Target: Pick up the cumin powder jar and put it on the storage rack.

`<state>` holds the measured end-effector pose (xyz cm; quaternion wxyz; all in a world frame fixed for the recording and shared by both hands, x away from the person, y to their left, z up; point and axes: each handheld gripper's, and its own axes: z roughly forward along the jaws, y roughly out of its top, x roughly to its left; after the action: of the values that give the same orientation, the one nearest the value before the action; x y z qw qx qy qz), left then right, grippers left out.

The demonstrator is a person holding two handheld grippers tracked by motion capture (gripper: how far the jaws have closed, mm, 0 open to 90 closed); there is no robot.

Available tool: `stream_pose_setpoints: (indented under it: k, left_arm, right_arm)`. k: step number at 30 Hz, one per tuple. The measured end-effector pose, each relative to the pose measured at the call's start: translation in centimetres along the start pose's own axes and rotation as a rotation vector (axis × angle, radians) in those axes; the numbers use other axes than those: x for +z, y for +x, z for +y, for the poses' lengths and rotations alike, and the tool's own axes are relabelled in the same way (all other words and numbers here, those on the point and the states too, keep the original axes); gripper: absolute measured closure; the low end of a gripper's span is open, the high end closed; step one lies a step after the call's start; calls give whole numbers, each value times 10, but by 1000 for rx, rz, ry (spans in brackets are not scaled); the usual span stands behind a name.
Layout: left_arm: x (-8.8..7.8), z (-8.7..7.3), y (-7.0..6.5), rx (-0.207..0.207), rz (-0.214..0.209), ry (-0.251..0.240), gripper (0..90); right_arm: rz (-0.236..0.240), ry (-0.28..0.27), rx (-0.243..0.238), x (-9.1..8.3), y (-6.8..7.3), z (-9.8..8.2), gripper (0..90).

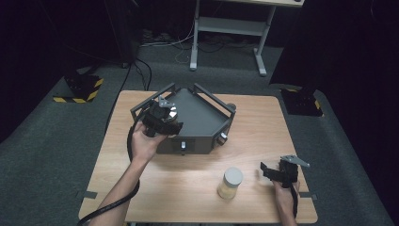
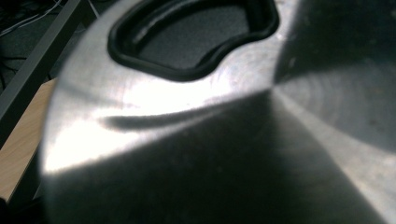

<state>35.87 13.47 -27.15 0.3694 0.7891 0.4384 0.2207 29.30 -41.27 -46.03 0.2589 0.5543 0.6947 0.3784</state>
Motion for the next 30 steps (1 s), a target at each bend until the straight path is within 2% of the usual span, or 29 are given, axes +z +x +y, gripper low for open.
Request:
stream_pose_setpoints:
  k: [2, 3, 12, 14, 15, 16, 17, 22, 30]
  left_arm:
    - [6, 2, 0, -11, 9, -3, 316]
    - [7, 9, 4, 11, 5, 34, 316]
    - [36, 23, 1, 9, 50, 78, 316]
    - [41, 23, 2, -3, 49, 80, 317]
    - [49, 12, -4, -77, 62, 8, 316]
    - [49, 18, 0, -71, 46, 45, 316]
    - [49, 24, 5, -23, 47, 87, 316]
    - [58, 24, 9, -50, 53, 97, 316]
    - [65, 22, 14, -68, 49, 102, 316]
  right_arm:
    - [0, 0, 1, 0, 0, 0, 61]
    - [0, 0, 1, 0, 0, 0, 61]
    - [1, -3, 4, 0, -1, 0, 61]
    - [1, -4, 4, 0, -1, -1, 60]
    - [1, -4, 4, 0, -1, -1, 61]
    - [1, -4, 4, 0, -1, -1, 61]
    - [2, -4, 4, 0, -1, -1, 61]
    - [3, -5, 5, 0, -1, -1, 61]
    - [4, -5, 9, -1, -1, -1, 61]
